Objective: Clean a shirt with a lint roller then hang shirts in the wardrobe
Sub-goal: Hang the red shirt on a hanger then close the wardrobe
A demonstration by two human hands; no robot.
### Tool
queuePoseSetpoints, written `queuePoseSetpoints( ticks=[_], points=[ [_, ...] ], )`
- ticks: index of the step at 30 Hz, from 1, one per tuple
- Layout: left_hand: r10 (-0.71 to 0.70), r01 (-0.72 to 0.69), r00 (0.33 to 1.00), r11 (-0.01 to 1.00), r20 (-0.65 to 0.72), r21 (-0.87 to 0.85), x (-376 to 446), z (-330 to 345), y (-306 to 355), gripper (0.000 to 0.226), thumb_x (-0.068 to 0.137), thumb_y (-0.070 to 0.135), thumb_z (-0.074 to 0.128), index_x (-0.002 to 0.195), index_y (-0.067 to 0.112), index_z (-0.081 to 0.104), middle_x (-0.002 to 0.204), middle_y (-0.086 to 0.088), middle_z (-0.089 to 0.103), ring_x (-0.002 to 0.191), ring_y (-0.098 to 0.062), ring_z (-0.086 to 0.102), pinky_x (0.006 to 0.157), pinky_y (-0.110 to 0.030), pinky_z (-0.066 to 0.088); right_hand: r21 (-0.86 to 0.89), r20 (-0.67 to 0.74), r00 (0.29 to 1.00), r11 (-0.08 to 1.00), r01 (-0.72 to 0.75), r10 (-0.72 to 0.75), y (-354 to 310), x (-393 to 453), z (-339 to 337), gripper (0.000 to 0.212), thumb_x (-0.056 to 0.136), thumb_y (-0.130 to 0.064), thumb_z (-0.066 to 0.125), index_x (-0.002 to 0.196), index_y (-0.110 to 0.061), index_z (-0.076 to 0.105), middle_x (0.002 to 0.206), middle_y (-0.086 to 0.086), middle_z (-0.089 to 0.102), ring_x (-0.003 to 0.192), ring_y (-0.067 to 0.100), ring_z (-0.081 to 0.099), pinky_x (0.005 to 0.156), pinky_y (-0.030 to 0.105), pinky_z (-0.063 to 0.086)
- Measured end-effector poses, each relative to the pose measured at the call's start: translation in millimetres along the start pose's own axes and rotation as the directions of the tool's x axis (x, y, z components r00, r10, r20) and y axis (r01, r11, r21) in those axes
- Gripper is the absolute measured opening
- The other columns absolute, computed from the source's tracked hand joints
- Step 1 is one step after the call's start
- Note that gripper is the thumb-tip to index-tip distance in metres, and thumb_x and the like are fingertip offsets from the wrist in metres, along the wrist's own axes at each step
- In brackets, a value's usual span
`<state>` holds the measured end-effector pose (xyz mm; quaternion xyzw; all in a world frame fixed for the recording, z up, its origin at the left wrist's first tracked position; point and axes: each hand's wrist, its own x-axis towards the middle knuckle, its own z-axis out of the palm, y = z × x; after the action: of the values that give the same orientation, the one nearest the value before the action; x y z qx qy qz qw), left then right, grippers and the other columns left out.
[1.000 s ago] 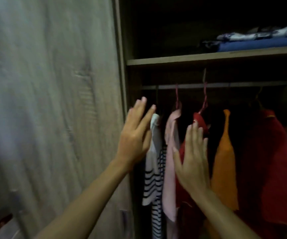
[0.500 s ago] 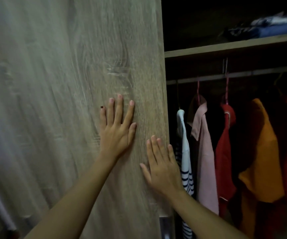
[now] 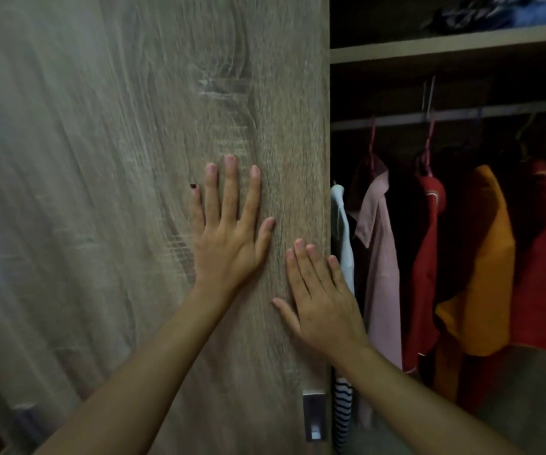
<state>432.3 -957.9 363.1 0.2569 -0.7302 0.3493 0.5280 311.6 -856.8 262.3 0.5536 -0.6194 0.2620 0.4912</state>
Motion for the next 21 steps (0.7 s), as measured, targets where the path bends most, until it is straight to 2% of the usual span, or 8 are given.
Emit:
queuePoseSetpoints(
  ticks=[5,8,11,17,21],
  points=[
    [-0.012,0.012,1.0,0.999,0.014,-0.029,9,0,31,0.063,0.1,0.048,0.028,0.151,0.015,0.012,0.155,-0.02,0.026,0.144,-0.037,0.016,0.118,-0.051,0.008,-0.03,0.027,1.0,1.0,-0.001,0.002,30,-10,-9,0.081,0.096,-0.051,0.042,0.152,-0.007,0.005,0.159,0.007,0.002,0.15,0.02,-0.004,0.123,0.038,0.002],
    [-0.018,0.019,1.0,0.999,0.018,-0.048,17,0,57,0.062,0.101,0.049,0.027,0.152,0.017,0.012,0.157,-0.019,0.025,0.145,-0.035,0.015,0.118,-0.051,0.009,-0.055,0.027,0.999,0.998,-0.032,0.034,53,-19,-14,0.082,0.094,-0.052,0.044,0.153,-0.006,0.01,0.158,0.009,0.008,0.15,0.02,-0.002,0.123,0.039,0.005],
    [-0.017,0.018,1.0,0.998,0.015,-0.059,25,3,89,0.062,0.101,0.049,0.028,0.153,0.017,0.016,0.157,-0.017,0.024,0.145,-0.033,0.014,0.118,-0.051,0.011,-0.085,0.068,0.996,0.995,-0.056,0.062,80,-30,-21,0.083,0.096,-0.057,0.037,0.153,-0.007,0.003,0.159,0.01,0.005,0.15,0.022,-0.002,0.123,0.04,0.003],
    [0.007,-0.007,1.0,0.992,0.005,-0.128,44,8,165,0.062,0.101,0.048,0.028,0.154,0.018,0.016,0.159,-0.014,0.02,0.146,-0.031,0.012,0.118,-0.048,0.005,-0.146,0.076,0.974,0.969,-0.2,0.213,131,-55,-35,0.086,0.096,-0.062,0.027,0.152,-0.002,0.0,0.16,0.015,0.001,0.15,0.027,-0.002,0.123,0.042,0.002],
    [0.023,-0.023,1.0,0.98,-0.001,-0.196,56,11,219,0.061,0.102,0.047,0.028,0.154,0.018,0.015,0.16,-0.013,0.013,0.147,-0.03,0.009,0.118,-0.047,0.001,-0.131,0.055,0.957,0.952,-0.277,0.286,174,-74,-42,0.087,0.097,-0.061,0.027,0.152,-0.001,-0.005,0.161,0.013,-0.014,0.15,0.029,-0.004,0.123,0.04,0.001]
  ],
)
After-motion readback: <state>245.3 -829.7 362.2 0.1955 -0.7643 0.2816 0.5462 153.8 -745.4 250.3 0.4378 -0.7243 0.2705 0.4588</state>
